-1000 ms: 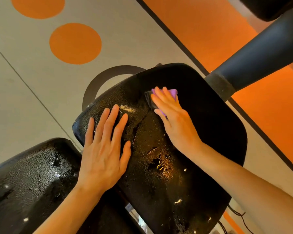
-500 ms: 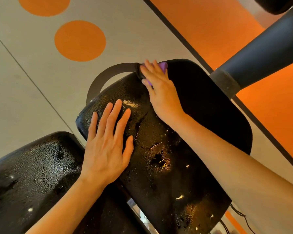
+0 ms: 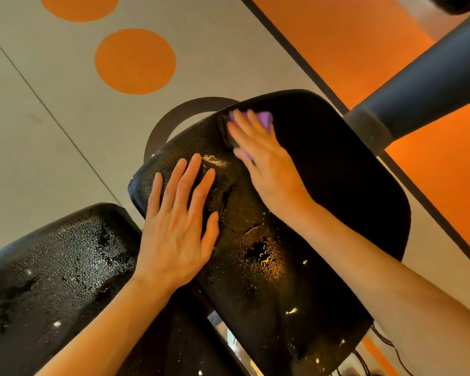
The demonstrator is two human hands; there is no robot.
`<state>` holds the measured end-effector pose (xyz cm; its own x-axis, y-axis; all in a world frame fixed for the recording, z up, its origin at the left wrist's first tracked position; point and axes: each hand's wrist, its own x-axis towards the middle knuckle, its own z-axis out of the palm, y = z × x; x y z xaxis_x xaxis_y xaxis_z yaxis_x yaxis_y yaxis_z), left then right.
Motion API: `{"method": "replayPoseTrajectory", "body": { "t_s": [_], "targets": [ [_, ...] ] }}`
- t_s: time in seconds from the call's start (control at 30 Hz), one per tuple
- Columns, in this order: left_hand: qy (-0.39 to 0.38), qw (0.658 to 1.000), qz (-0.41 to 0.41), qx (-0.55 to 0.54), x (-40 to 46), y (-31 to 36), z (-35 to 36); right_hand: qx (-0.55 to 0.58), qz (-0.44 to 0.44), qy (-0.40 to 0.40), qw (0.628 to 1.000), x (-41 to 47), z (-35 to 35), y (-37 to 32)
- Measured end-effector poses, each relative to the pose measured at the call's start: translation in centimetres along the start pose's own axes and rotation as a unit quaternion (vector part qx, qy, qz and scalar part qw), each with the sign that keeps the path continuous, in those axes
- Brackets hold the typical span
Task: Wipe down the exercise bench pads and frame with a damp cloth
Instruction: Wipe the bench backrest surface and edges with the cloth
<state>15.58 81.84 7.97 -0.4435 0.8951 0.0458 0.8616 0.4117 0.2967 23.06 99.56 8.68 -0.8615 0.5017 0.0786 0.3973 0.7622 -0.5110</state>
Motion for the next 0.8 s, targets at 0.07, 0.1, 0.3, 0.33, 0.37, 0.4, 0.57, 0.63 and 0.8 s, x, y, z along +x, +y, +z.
{"method": "replayPoseTrajectory", "body": {
  "t_s": [0.07,0.1,0.3,0.33,0.37,0.4,0.57,0.63,0.8],
  "targets": [
    [-0.002,1.000,-0.002,-0.005,-0.1,-0.1,0.0,-0.006,-0.006,-0.036,0.999,-6.0,-1.3,0.5],
    [-0.002,1.000,-0.004,-0.004,-0.1,-0.1,0.0,-0.001,-0.006,-0.047,0.999,-6.7,-1.6,0.5],
    [0.000,1.000,0.000,0.000,0.0,0.0,-0.1,0.018,0.015,0.011,1.000,3.6,0.9,-1.5],
    [0.003,1.000,0.001,0.000,0.0,0.0,-0.1,0.019,0.001,0.001,1.000,2.1,0.8,-1.3],
    [0.007,1.000,0.003,-0.001,0.0,0.0,-0.1,0.010,-0.014,-0.012,1.000,-0.6,0.4,-0.8],
    [0.009,1.000,0.004,-0.004,0.0,0.0,0.0,0.001,-0.022,-0.025,0.999,-3.8,0.0,-0.5],
    [0.009,1.000,0.003,-0.003,-0.1,0.1,-0.2,0.017,-0.005,-0.007,1.000,-1.7,0.4,-1.1],
    [0.006,1.000,0.001,0.003,-0.2,0.1,-0.1,0.020,0.018,0.015,1.000,3.2,1.1,-1.9],
    [0.003,1.000,0.006,0.002,-0.2,0.1,-0.1,0.012,-0.002,-0.018,1.000,-6.8,-0.1,-1.0]
  ]
}}
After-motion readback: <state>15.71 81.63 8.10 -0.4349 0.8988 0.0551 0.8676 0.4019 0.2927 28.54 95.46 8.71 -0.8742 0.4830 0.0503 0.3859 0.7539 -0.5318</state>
